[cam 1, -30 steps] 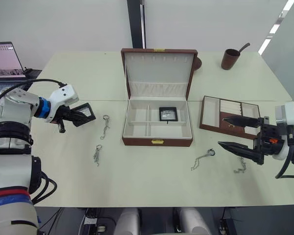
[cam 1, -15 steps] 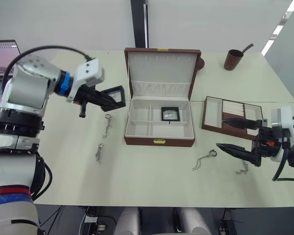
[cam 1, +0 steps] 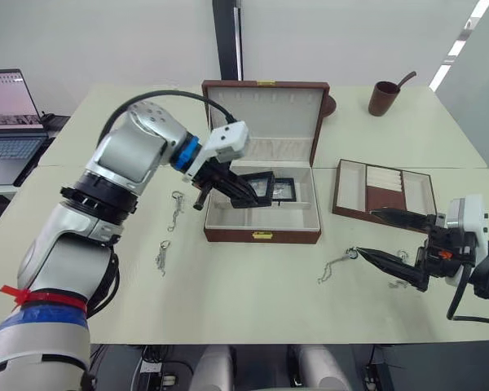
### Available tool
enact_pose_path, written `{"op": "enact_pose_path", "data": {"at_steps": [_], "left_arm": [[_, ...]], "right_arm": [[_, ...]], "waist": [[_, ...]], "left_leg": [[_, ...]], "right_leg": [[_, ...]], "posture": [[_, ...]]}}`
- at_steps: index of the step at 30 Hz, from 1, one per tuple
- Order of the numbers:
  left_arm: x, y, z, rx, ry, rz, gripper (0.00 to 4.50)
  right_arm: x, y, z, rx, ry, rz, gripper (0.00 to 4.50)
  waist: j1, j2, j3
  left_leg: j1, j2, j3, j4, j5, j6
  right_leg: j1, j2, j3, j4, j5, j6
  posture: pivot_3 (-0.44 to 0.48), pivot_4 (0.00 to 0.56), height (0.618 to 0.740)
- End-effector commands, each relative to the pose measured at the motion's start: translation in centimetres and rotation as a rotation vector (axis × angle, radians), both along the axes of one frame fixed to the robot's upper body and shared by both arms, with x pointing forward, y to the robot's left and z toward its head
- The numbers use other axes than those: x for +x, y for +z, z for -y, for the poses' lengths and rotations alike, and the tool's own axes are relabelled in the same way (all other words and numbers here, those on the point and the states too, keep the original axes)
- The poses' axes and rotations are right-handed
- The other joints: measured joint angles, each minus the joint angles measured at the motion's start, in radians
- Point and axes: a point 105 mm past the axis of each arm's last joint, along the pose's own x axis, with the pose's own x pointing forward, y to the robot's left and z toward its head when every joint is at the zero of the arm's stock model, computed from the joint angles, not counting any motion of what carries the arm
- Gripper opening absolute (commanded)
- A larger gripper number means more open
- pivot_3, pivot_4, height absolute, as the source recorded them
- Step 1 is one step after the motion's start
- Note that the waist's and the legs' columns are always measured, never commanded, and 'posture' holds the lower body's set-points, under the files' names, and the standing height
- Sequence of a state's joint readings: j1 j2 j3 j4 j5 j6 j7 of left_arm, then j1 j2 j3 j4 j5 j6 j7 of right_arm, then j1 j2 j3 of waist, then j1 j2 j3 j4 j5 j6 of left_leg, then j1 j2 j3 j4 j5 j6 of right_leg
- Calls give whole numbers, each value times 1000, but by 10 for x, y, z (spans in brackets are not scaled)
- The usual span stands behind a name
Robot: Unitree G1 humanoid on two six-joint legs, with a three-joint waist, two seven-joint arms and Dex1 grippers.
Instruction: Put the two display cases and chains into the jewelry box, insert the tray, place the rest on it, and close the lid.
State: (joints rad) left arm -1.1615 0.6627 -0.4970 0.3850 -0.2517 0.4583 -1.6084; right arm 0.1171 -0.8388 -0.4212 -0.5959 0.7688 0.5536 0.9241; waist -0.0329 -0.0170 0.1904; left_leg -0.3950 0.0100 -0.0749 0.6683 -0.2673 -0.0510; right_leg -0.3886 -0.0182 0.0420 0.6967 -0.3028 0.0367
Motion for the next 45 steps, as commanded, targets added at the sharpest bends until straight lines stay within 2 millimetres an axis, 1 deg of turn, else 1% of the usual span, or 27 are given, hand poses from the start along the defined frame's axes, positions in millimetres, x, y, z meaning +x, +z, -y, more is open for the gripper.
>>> {"op": "enact_pose_path", "data": {"at_steps": [1, 5, 8, 12, 22, 33, 39, 42, 45], "left_arm": [[15, -5, 14, 8, 15, 21, 56], [18, -8, 26, -17, 10, -12, 56], [19, -19, 30, 11, 2, -18, 56], [20, -26, 35, 15, 7, -29, 56], [22, -47, 31, 73, 15, -8, 56], [16, -51, 35, 59, 5, -42, 56], [13, -50, 37, 48, -2, -56, 56], [9, -46, 40, 32, -17, -71, 56], [10, -47, 39, 42, -14, -56, 56]], "right_arm": [[-6, 11, -2, 9, -12, 62, 4500], [-8, 11, -2, 10, -27, 61, 4500], [-9, 11, -1, 14, -35, 60, 4500], [-9, 11, 0, 13, -41, 59, 4500], [-7, 12, 1, 15, -44, 58, 4500], [-6, 13, 1, 10, -41, 55, 4500], [-5, 12, 1, 10, -41, 53, 4500], [-5, 12, 1, 10, -41, 51, 4500], [-5, 12, 1, 11, -41, 50, 4500]], "waist": [[4, 0, 0], [4, 0, 0], [1, 0, 0], [0, 0, 0], [1, 0, 0], [1, 0, 0], [1, 0, 0], [1, 0, 0], [1, 0, 0]], "left_leg": [[0, 0, 0, 0, 0, 0], [-3, -1, -1, 1, 0, 0], [-2, -1, -1, 1, 0, 0], [-1, -1, -1, 1, 0, 0], [-2, -1, -1, 1, 0, 0], [-2, -1, -1, 1, 0, 0], [-2, -1, -1, 1, 0, 0], [-2, -1, -1, 1, 0, 0], [-2, -1, -1, 1, 0, 0]], "right_leg": [[0, 0, 0, 0, 0, 0], [0, 0, 1, -1, 0, 0], [0, 0, 1, -1, 0, 0], [0, 0, 1, 0, 0, 0], [0, 0, 1, -1, 0, 0], [0, 0, 1, -1, 0, 0], [0, 0, 1, -1, 0, 0], [0, 0, 1, -1, 0, 0], [0, 0, 1, -1, 0, 0]], "posture": [[0, 150, 740], [0, 150, 740], [0, 150, 740], [0, 150, 740], [0, 150, 740], [0, 150, 740], [0, 150, 740], [0, 150, 740], [0, 150, 740]]}}
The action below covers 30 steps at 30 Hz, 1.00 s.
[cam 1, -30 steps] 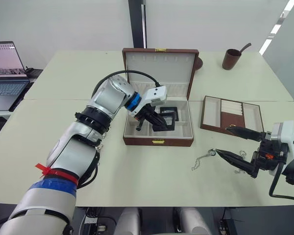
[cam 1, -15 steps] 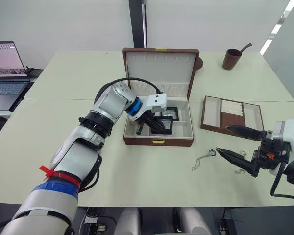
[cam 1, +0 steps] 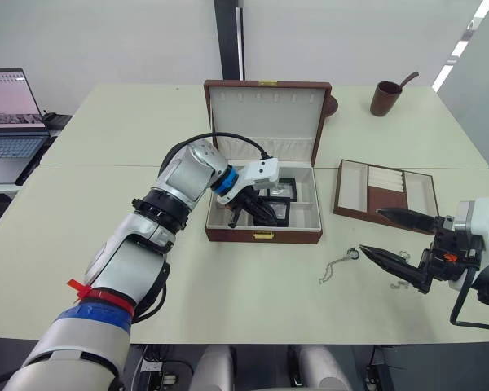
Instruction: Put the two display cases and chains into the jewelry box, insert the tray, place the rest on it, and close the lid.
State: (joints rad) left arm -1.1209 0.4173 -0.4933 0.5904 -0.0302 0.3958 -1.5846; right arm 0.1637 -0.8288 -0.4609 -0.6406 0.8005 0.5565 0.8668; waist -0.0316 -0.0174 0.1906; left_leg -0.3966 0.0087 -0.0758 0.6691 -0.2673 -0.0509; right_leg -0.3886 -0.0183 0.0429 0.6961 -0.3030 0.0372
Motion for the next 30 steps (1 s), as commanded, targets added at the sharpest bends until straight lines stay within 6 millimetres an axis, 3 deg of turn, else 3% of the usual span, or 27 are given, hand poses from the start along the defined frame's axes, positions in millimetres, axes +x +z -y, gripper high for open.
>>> {"op": "enact_pose_path", "data": {"at_steps": [1, 11, 25, 30], "left_arm": [[-1, 8, 3, -19, -20, 31, 56], [1, 2, -1, -4, -12, 42, 56], [14, 27, 2, -112, 37, 92, 4398], [19, 50, -6, -212, 91, 96, 4457]], "right_arm": [[-1, 9, -1, -7, 6, 35, 4500], [0, 8, -1, -6, 5, 32, 4500], [7, 10, 5, -5, 0, 33, 4500], [10, 6, 13, 0, -21, 16, 4500]], "waist": [[0, 0, 0], [0, 0, 0], [0, 0, 0], [-1, 0, 0]], "left_leg": [[0, 0, 0, 0, 0, 0], [0, 0, 0, 0, 0, 0], [0, 0, 0, 0, 0, 0], [0, 0, 0, 0, 0, 0]], "right_leg": [[0, 0, 0, 0, 0, 0], [0, 0, 0, 0, 0, 0], [0, 0, 0, 0, 0, 0], [0, 0, 0, 0, 0, 0]], "posture": [[0, 150, 740], [0, 150, 740], [0, 150, 740], [0, 150, 740]]}}
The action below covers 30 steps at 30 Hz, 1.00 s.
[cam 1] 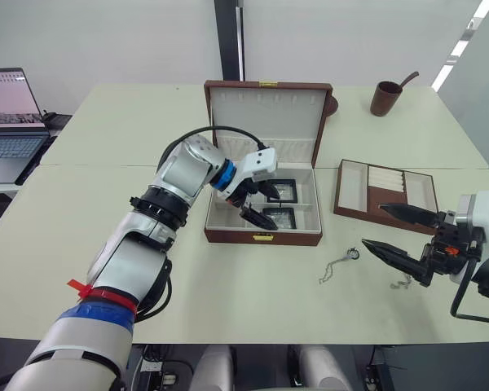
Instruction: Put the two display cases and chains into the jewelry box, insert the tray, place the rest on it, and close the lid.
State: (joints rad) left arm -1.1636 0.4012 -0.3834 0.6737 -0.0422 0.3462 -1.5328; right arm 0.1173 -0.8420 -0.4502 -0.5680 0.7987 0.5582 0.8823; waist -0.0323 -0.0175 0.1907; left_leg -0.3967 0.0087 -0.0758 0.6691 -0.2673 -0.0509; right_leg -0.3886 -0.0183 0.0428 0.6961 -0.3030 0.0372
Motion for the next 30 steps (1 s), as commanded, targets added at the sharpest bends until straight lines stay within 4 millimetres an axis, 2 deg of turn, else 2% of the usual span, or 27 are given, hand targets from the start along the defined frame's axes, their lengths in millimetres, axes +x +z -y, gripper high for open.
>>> {"op": "enact_pose_path", "data": {"at_steps": [1, 3, 5, 8, 10, 16, 21, 26, 30], "left_arm": [[1, 32, -8, -117, 20, 29, 4457], [-2, 40, -17, -160, 33, 18, 4457], [-11, 49, -34, -222, 50, 6, 4457], [-27, 68, -67, -367, 143, -6, 4457], [-33, 71, -88, -416, 233, 6, 4457], [-37, 53, -166, -433, 653, 165, 4457], [-51, 41, -219, -467, 952, 270, 4457], [-76, 10, -261, -414, 1188, 303, 4457], [-88, -5, -279, -394, 1302, 317, 4457]], "right_arm": [[1, 5, 8, -12, -13, 21, 4500], [1, 3, 13, -7, -30, 12, 4500], [3, 0, 24, 0, -62, -4, 4500], [8, -7, 52, 5, -141, -36, 4500], [13, -10, 68, 24, -197, -47, 4500], [27, -35, 109, 32, -335, -90, 4500], [43, -38, 135, 60, -472, -30, 4500], [50, -48, 154, 47, -545, -10, 4500], [53, -57, 171, 24, -614, 7, 4500]], "waist": [[-1, 0, 0], [-2, 0, 0], [-3, 0, 0], [-10, 0, 0], [-8, 0, 0], [-4, 1, 0], [0, 1, 0], [0, 1, -1], [4, 1, -1]], "left_leg": [[0, 0, 0, 0, 0, 0], [0, 0, 0, 0, 0, 0], [0, 1, 0, 0, 0, 0], [1, 1, 0, -1, 0, 0], [1, 2, 0, -1, 0, 0], [4, 3, 1, -1, 0, 0], [4, 4, 1, -2, 0, 0], [5, 4, 2, -3, 0, 0], [5, 4, 2, -3, 0, 0]], "right_leg": [[0, 0, 0, 0, 0, 0], [0, 0, 0, 0, 0, 0], [0, 0, 0, 0, 0, 0], [0, 0, 1, 0, 0, 0], [0, 0, 0, 1, 0, 0], [2, -1, 1, 1, 0, 0], [1, -2, 1, 0, 0, 0], [2, -4, 2, 0, 0, 0], [2, -4, 2, 0, 0, 0]], "posture": [[0, 150, 740], [0, 150, 740], [0, 150, 740], [0, 150, 740], [0, 150, 740], [0, 150, 740], [0, 150, 740], [0, 150, 740], [0, 150, 740]]}}
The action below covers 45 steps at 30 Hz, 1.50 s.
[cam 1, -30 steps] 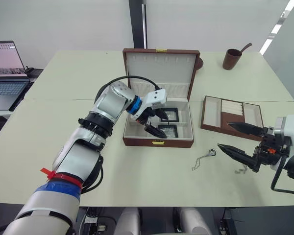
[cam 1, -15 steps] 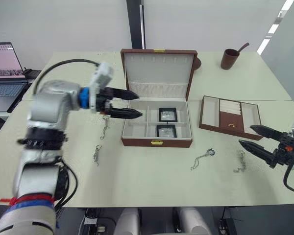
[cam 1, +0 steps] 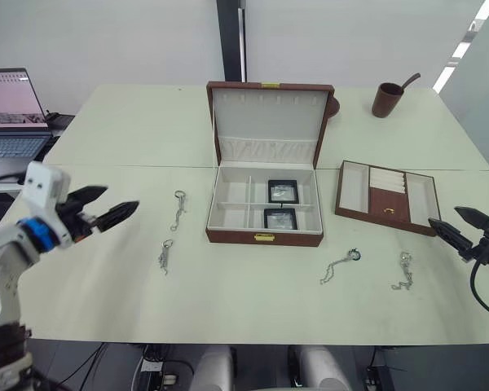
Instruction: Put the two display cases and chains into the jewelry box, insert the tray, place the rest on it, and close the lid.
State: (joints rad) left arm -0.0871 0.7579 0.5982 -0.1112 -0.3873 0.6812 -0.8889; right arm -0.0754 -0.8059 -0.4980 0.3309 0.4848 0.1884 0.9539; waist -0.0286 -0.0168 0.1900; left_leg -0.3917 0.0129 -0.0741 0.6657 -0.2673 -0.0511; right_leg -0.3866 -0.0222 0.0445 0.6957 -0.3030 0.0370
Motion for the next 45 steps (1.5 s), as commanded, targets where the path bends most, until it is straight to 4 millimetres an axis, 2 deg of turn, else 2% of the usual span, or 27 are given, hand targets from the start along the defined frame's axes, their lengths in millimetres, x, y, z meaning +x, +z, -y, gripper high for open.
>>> {"op": "enact_pose_path", "data": {"at_steps": [1, 3, 12, 15, 21, 27, 38, 43, 45], "left_arm": [[-7, 12, -19, 32, 130, 103, 4457], [-12, 0, -36, 40, 242, 114, 4457], [-32, -39, -73, 34, 509, 127, 4457], [-35, -49, -73, 23, 549, 143, 4457], [-31, -52, -69, 21, 554, 160, 4457], [-28, -46, -70, 17, 553, 177, 4457], [-19, -39, -57, -1, 435, 162, 4457], [-14, -34, -48, -8, 332, 131, 4457], [-12, -33, -40, -17, 245, 92, 4457]], "right_arm": [[3, 3, 17, -35, -72, 52, 4500], [5, -2, 23, -27, -110, 57, 4500], [10, -10, 32, -31, -170, 70, 4500], [11, -11, 35, -30, -185, 76, 4500], [11, -10, 36, -28, -182, 73, 4500], [10, -12, 34, -17, -167, 61, 4500], [10, -5, 30, -20, -124, 69, 4500], [8, 6, 12, -20, 12, 76, 4500], [6, 14, -14, -20, 168, 54, 4500]], "waist": [[0, 0, 0], [-2, 0, 0], [-4, 0, 0], [-4, 0, 0], [-4, 0, -1], [-4, 0, -1], [-4, 0, -1], [-4, 0, -1], [-5, 0, -1]], "left_leg": [[0, 0, 0, 0, 0, 0], [2, 0, 1, 0, 0, 0], [5, -1, 4, -2, 0, 0], [7, -1, 4, -3, 0, 0], [8, -1, 4, -3, 0, 0], [9, -1, 4, -3, 0, 0], [10, -1, 4, -3, 0, 0], [10, -1, 4, -3, 0, 0], [10, 0, 4, -3, 0, 0]], "right_leg": [[0, 0, 0, 0, 0, 0], [1, -1, 1, 0, 0, 0], [2, 0, 3, 0, 0, 0], [3, 0, 3, 0, 0, 0], [5, 0, 3, 0, 0, 0], [6, 0, 3, -1, 0, 0], [6, 1, 3, -2, 0, 0], [6, 1, 3, -2, 0, 0], [6, 1, 3, -2, 0, 0]], "posture": [[0, 150, 740], [0, 150, 740], [0, 150, 740], [0, 150, 740], [0, 150, 740], [0, 150, 740], [0, 150, 740], [0, 150, 740], [0, 150, 740]]}}
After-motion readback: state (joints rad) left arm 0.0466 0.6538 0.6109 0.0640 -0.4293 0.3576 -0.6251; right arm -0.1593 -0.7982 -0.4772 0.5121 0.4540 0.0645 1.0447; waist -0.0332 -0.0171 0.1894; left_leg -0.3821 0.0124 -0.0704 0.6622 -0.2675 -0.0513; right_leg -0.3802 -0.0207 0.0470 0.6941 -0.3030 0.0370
